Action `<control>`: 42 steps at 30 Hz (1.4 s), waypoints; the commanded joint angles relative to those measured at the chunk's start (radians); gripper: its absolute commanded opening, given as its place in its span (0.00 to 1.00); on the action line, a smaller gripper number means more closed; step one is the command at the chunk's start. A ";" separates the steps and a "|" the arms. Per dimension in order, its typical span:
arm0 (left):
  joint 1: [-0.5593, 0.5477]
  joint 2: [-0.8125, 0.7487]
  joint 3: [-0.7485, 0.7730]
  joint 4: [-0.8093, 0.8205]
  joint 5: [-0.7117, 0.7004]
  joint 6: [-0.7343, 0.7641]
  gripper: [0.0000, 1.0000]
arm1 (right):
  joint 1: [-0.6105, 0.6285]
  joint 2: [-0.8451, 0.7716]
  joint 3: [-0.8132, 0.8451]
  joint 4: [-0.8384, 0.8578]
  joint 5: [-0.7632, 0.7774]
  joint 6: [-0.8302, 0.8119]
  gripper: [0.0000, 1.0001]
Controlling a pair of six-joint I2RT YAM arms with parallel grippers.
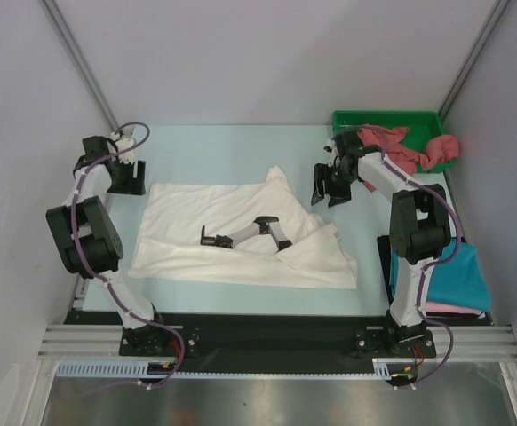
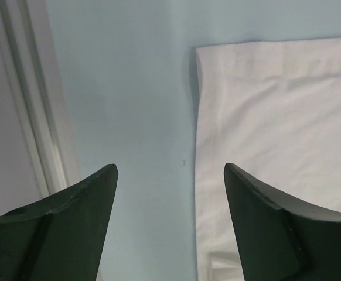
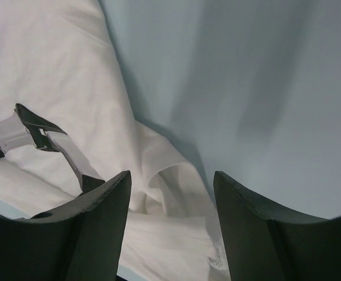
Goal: Fold and stack the t-shirts
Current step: Fold the tshirt
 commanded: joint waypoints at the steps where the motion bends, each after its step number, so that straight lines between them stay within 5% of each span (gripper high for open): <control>1: -0.048 0.076 0.099 0.019 -0.040 -0.135 0.79 | 0.000 0.023 0.048 -0.025 -0.030 -0.074 0.64; 6: -0.071 0.215 0.240 -0.047 -0.039 -0.165 0.81 | 0.004 0.086 0.056 -0.036 -0.102 -0.087 0.62; 12: -0.077 0.269 0.233 -0.039 -0.005 -0.175 0.78 | 0.012 0.130 0.037 -0.039 -0.136 -0.069 0.59; 15: -0.111 0.264 0.196 -0.041 0.004 -0.141 0.75 | 0.010 0.121 0.028 -0.020 -0.118 -0.061 0.42; 16: -0.122 0.264 0.181 -0.041 0.004 -0.132 0.71 | 0.009 0.120 0.028 -0.016 -0.112 -0.058 0.27; 18: -0.142 0.270 0.169 -0.031 0.010 -0.125 0.60 | -0.003 0.117 0.034 -0.005 -0.105 -0.043 0.12; 19: -0.143 0.273 0.172 -0.033 0.014 -0.128 0.43 | -0.010 0.115 0.036 -0.002 -0.098 -0.038 0.00; 21: -0.145 0.290 0.188 -0.045 -0.006 -0.129 0.24 | -0.031 0.100 0.040 0.004 -0.075 -0.025 0.00; 22: -0.143 0.295 0.198 -0.047 -0.020 -0.124 0.00 | -0.039 0.092 0.039 0.009 -0.064 -0.011 0.00; 33: -0.137 0.282 0.182 0.001 -0.149 -0.079 0.00 | -0.144 -0.080 -0.032 0.167 0.059 0.072 0.00; 42: -0.136 0.252 0.173 0.030 -0.177 -0.072 0.00 | -0.223 -0.054 -0.075 0.141 0.230 0.152 0.00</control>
